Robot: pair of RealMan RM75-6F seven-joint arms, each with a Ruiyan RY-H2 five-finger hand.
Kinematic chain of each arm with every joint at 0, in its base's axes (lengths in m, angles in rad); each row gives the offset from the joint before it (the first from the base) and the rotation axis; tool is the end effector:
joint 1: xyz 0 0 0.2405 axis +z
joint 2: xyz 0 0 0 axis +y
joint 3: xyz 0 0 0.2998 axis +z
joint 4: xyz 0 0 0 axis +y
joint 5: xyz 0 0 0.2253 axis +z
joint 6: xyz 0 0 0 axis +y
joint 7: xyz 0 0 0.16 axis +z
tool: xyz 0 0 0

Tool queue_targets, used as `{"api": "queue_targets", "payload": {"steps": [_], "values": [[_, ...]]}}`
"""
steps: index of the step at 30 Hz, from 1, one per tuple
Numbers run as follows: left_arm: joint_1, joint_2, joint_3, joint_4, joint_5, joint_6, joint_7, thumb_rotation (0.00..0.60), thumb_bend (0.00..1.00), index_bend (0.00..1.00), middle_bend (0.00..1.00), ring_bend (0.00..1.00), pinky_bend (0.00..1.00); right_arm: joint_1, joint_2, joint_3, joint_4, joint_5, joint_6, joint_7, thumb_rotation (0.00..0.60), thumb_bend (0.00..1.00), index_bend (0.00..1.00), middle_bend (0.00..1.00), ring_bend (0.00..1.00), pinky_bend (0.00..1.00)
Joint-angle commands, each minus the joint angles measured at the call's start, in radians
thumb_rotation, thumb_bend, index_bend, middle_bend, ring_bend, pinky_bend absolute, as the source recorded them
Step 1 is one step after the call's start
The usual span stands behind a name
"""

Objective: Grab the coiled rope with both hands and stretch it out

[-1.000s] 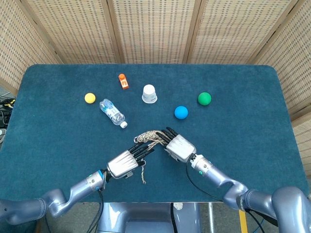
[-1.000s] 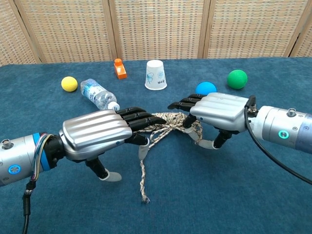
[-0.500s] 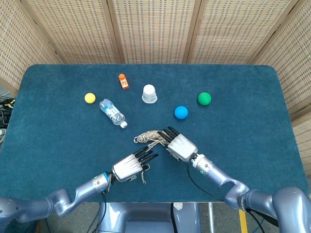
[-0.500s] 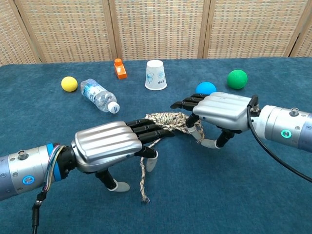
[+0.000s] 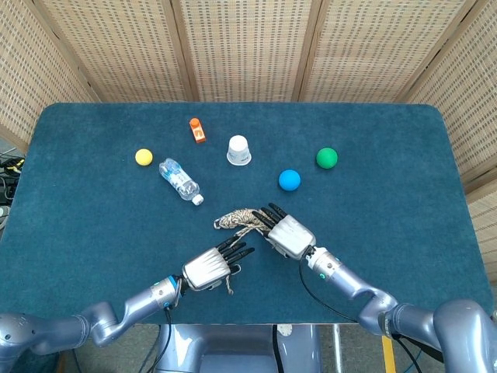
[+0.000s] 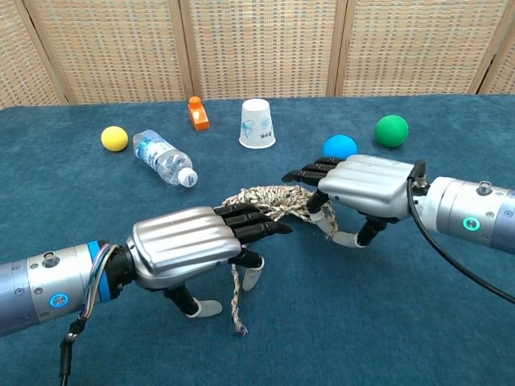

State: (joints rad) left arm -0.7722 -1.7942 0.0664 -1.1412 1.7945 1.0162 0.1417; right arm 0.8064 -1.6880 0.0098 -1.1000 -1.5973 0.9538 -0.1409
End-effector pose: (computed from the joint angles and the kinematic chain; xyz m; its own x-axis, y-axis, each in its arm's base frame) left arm -0.1537 0.3072 -0.1430 0.6690 0.0740 0.7396 0.4177 -0.8604 -0.2918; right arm -0.1839 -0.3843 -0.0927 0.7001 -0.0826 0.7092 -0.5402 -0.7108 0.4504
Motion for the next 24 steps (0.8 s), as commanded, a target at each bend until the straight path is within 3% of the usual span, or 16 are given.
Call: {"api": "queue_targets", "payload": {"steps": [1, 8, 13, 24], "values": [[-0.004, -0.004, 0.002, 0.002, -0.005, -0.007, 0.004, 0.6, 0.3, 0.46, 0.0, 0.0, 0.0, -0.001, -0.001, 0.0, 0.003, 0.001, -0.001, 0.001, 0.6, 0.43, 0.65, 0.01, 0.0, 0.0], [-0.014, -0.012, 0.003, 0.002, -0.019, -0.021, 0.01, 0.6, 0.33, 0.49, 0.0, 0.0, 0.0, -0.002, -0.003, -0.004, 0.01, 0.0, -0.001, 0.006, 0.6, 0.43, 0.65, 0.01, 0.0, 0.0], [-0.022, -0.019, 0.002, -0.001, -0.028, -0.031, 0.017, 0.6, 0.42, 0.49, 0.0, 0.0, 0.0, -0.004, -0.006, -0.008, 0.017, -0.003, -0.001, 0.012, 0.6, 0.43, 0.65, 0.01, 0.0, 0.0], [-0.029, -0.025, 0.004, -0.008, -0.044, -0.039, 0.031, 0.6, 0.46, 0.49, 0.0, 0.0, 0.0, -0.007, 0.0, -0.009, 0.023, -0.006, 0.007, 0.026, 0.6, 0.43, 0.65, 0.01, 0.0, 0.0]]}}
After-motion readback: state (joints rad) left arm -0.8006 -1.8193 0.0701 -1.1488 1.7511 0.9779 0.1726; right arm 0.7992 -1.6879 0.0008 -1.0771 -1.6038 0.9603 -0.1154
